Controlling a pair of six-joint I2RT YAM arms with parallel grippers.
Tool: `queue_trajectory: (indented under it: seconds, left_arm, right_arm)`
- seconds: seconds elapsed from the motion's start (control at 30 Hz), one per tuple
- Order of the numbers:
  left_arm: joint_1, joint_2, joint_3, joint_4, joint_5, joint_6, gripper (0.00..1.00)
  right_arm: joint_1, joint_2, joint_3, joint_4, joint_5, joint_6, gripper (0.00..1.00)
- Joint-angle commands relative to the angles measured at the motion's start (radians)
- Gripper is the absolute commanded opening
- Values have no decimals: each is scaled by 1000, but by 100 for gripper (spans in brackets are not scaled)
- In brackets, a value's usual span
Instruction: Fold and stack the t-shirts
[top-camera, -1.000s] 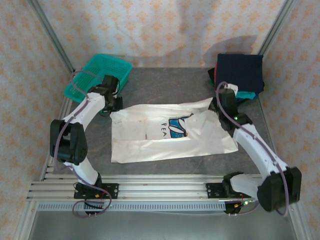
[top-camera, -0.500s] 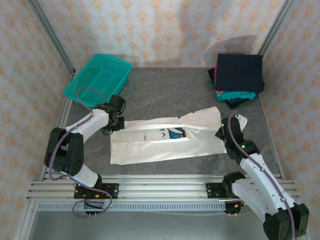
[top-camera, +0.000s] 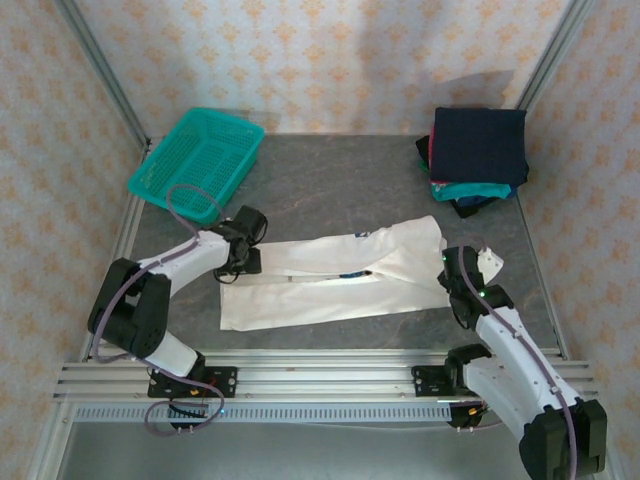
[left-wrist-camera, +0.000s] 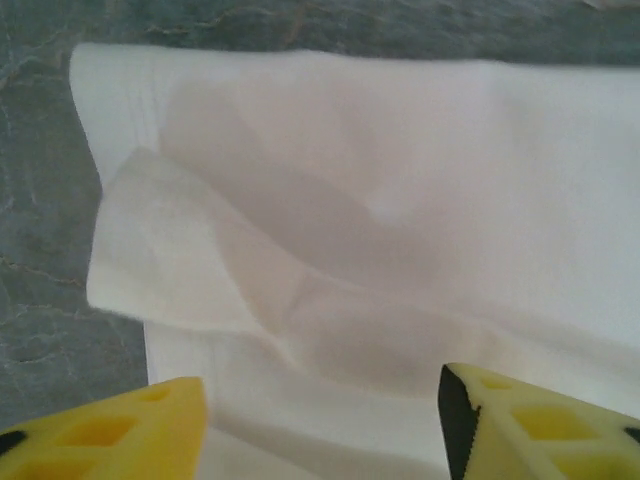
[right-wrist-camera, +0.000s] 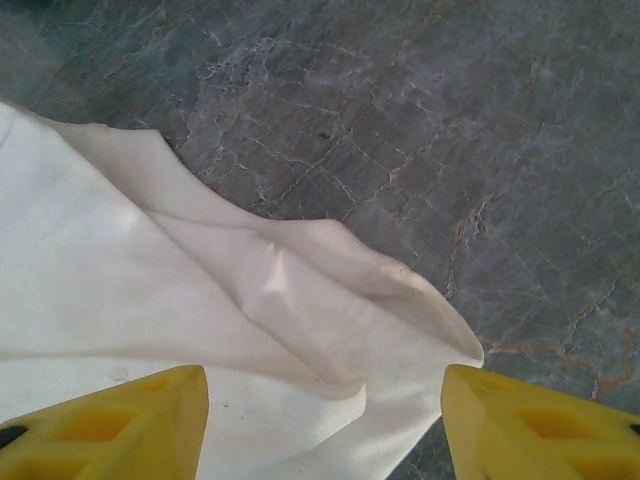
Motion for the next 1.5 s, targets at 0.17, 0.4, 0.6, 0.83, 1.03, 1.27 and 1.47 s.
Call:
queue_trajectory:
  seconds: [0.17,0.4,0.6,0.83,1.03,1.27,1.47]
  left_arm:
    - [-18,-319,48,4,12,-34,80]
    - [-18,-162,202,84,315,113,79]
    - [-20,-194,208,152,366,116,80]
    - [-21,-300,166,71,320,150,81]
    - [-21,-381,102,23,267,147,81]
    - [-19,-406,60,-20,170,128,81]
    - [-18,-354,61,-46,51,64,81]
  right_arm:
    - [-4,88,135,217,-465,-162,68]
    - [-4,547,375,119,-631,-386,65]
    - [-4,749,450,135,-638,-470,63]
    - [-4,838,502,141,-618,-485,56]
    - [-4,833,490,143,-608,-465,18]
    - [-3,684,421,125,-647,-423,0]
    - [6,514,324,66,-709,-374,0]
